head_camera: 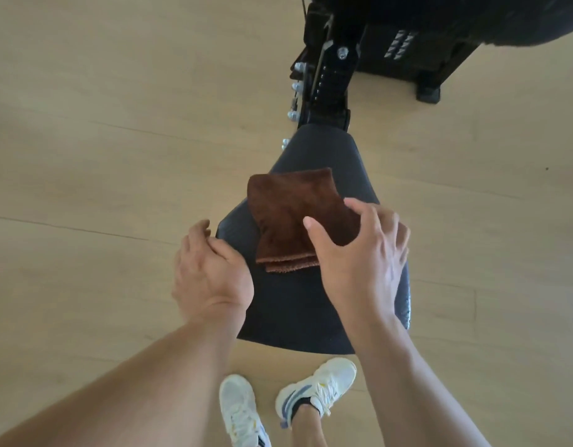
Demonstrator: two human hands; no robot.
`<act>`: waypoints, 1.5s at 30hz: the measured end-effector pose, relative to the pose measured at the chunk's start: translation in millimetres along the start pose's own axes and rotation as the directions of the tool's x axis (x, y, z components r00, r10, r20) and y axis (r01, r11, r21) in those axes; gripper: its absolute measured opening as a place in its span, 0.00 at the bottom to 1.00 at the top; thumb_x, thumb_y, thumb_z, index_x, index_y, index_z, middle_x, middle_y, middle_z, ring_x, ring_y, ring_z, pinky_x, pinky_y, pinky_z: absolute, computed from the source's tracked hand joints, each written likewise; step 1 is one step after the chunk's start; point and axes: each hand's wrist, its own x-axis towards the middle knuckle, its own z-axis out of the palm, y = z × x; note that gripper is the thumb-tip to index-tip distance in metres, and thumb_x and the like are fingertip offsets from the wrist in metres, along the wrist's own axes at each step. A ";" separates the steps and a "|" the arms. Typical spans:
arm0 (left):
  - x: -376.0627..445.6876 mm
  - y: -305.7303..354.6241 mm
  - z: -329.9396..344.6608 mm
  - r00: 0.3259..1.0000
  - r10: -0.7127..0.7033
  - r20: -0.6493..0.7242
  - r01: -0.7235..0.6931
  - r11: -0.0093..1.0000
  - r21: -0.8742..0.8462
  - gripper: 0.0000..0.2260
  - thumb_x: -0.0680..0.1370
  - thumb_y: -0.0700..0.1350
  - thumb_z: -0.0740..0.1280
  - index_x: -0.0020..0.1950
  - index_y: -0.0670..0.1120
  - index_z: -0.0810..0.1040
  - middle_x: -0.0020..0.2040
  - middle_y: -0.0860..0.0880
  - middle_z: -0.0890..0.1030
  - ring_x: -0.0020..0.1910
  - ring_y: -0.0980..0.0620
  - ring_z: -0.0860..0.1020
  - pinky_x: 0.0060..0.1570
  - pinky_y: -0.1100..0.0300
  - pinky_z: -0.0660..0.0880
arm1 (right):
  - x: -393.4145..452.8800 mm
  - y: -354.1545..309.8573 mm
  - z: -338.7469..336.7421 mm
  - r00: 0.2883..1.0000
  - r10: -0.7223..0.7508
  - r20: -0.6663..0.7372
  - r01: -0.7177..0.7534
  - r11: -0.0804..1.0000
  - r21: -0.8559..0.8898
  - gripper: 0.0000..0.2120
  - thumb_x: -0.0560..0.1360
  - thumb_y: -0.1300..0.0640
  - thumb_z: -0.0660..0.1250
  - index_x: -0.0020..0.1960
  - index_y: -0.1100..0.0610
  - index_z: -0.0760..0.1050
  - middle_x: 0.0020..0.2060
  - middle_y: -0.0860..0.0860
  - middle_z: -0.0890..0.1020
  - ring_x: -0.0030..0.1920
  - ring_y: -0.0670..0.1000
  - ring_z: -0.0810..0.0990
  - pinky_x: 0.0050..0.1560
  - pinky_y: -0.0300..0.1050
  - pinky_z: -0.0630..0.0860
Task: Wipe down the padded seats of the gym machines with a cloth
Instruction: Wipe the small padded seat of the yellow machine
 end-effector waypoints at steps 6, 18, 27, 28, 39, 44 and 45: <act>1.9 0.4 2.0 1.000 -0.009 -0.006 0.009 1.000 0.008 0.20 0.81 0.45 0.52 0.70 0.53 0.73 0.67 0.52 0.78 0.66 0.44 0.74 0.60 0.47 0.69 | -1.0 -7.9 10.5 0.978 -0.200 -0.053 0.206 0.969 0.135 0.09 0.76 0.50 0.74 0.55 0.48 0.81 0.53 0.42 0.79 0.57 0.47 0.73 0.64 0.51 0.73; -2.7 3.3 0.0 1.000 -0.001 -0.030 0.001 1.000 0.002 0.19 0.81 0.45 0.53 0.68 0.52 0.74 0.66 0.52 0.78 0.64 0.43 0.75 0.58 0.46 0.70 | 37.3 -22.1 -20.5 0.923 0.119 0.365 -0.142 0.989 0.036 0.24 0.75 0.31 0.64 0.63 0.45 0.79 0.56 0.45 0.82 0.62 0.53 0.77 0.62 0.54 0.75; -5.9 8.6 -5.4 1.000 -0.004 0.002 0.004 0.999 0.032 0.17 0.81 0.45 0.54 0.66 0.51 0.75 0.64 0.50 0.78 0.63 0.43 0.75 0.57 0.47 0.70 | 8.7 -69.4 -17.4 0.897 -0.400 0.190 0.327 0.887 0.325 0.07 0.83 0.50 0.63 0.58 0.49 0.68 0.47 0.47 0.84 0.47 0.57 0.83 0.46 0.53 0.76; -6.5 8.0 -5.9 1.000 -0.002 0.014 0.002 0.999 0.052 0.15 0.81 0.45 0.56 0.65 0.50 0.75 0.64 0.49 0.78 0.63 0.42 0.75 0.56 0.47 0.70 | 1.4 -80.2 -19.2 0.882 -0.435 0.183 0.337 0.852 0.401 0.07 0.83 0.51 0.64 0.59 0.50 0.68 0.47 0.47 0.85 0.46 0.59 0.84 0.45 0.54 0.77; -10.9 12.7 -5.0 0.998 -0.052 -0.020 0.054 0.995 0.082 0.17 0.81 0.43 0.55 0.65 0.42 0.77 0.65 0.41 0.79 0.64 0.36 0.75 0.60 0.43 0.70 | 19.2 -87.6 -83.5 0.970 -0.168 0.175 -0.080 0.458 0.886 0.07 0.80 0.59 0.69 0.50 0.48 0.75 0.42 0.54 0.88 0.43 0.65 0.87 0.41 0.71 0.83; -10.3 12.2 -3.5 0.999 -0.035 -0.040 0.035 0.999 0.010 0.15 0.81 0.43 0.55 0.62 0.47 0.77 0.61 0.45 0.80 0.60 0.38 0.75 0.54 0.45 0.70 | 53.4 6.9 -84.5 0.965 0.253 0.068 -0.231 0.700 0.676 0.11 0.78 0.53 0.71 0.60 0.46 0.77 0.54 0.49 0.87 0.55 0.55 0.86 0.58 0.64 0.81; -9.8 11.6 -3.5 0.998 -0.042 -0.037 0.042 0.999 -0.007 0.16 0.81 0.44 0.54 0.63 0.48 0.77 0.61 0.46 0.79 0.60 0.39 0.75 0.54 0.45 0.70 | 56.8 20.1 -83.0 0.964 0.264 0.020 -0.242 0.848 0.471 0.19 0.77 0.50 0.70 0.67 0.46 0.74 0.65 0.49 0.81 0.65 0.54 0.80 0.67 0.59 0.76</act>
